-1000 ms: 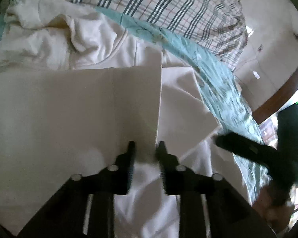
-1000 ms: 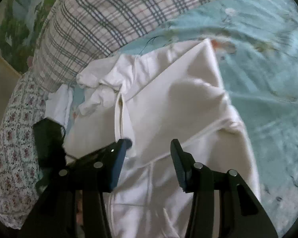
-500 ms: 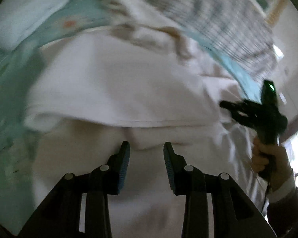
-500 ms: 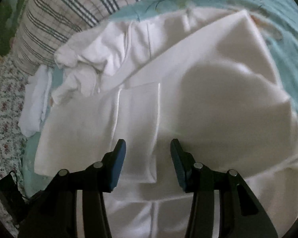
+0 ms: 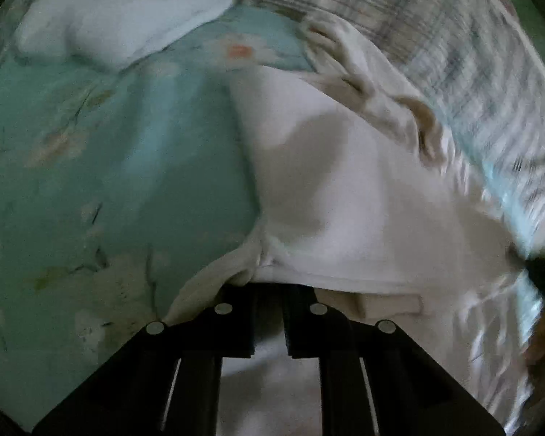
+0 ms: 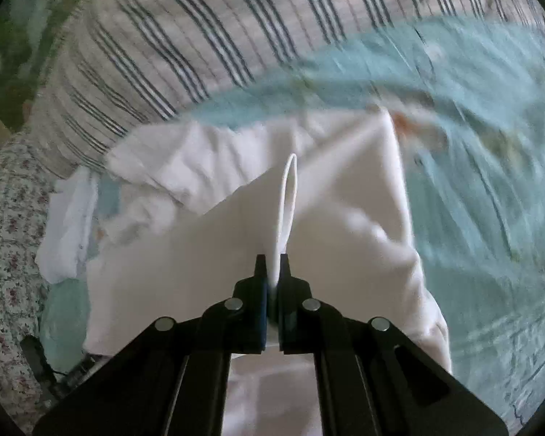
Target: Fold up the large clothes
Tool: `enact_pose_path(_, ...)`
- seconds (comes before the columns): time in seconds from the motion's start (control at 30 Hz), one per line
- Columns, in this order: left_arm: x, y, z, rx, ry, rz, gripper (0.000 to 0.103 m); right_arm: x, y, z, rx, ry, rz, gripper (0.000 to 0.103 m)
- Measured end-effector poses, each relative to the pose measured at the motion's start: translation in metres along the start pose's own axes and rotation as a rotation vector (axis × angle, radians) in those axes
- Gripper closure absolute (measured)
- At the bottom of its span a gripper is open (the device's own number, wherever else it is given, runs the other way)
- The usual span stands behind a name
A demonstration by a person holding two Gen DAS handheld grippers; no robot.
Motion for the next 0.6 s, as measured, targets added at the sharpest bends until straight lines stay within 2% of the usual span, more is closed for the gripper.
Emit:
enact_pose_path(0.03, -0.001, 0.01, 0.004, -0.046, -0.001, 0.009, 0.102, 0.006, -0.004, -0.007, 0.006, 0.026, 0.003, 0.099)
enact_pose_path(0.13, -0.005, 0.028, 0.012, -0.12, 0.009, -0.028, 0.102, 0.021, 0.001, -0.021, -0.006, 0.07, 0.004, 0.099)
enact_pose_path(0.2, -0.004, 0.03, 0.015, -0.115, 0.019, -0.035, 0.102, 0.026, 0.003, -0.025, -0.008, 0.076, 0.006, 0.099)
enact_pose_path(0.3, -0.006, 0.03, 0.01, -0.079, 0.022, -0.029, 0.102, 0.019, 0.002, -0.025, -0.01, 0.052, -0.027, 0.099)
enact_pose_path(0.4, -0.006, 0.03, 0.008, -0.073, 0.028, -0.032, 0.102, 0.017, -0.003, -0.029, -0.023, 0.065, -0.066, 0.099)
enact_pose_path(0.53, -0.013, 0.031, 0.005, -0.036, 0.075, -0.024, 0.103, 0.017, 0.0, -0.032, -0.051, 0.074, -0.095, 0.098)
enact_pose_path(0.6, -0.025, 0.027, 0.004, -0.011, 0.128, -0.067, 0.09, 0.016, -0.003, -0.033, -0.028, 0.086, -0.085, 0.097)
Point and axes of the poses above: each gripper's, at about its wrist camera, not at the fingertips, and x roughly the way its jaws point, y to its left, z to its top, the point moved 2 cm from there along x, roughly the way its jaws point, and after that the axes turned 15 degrees about -x, right-handed, at the moved point
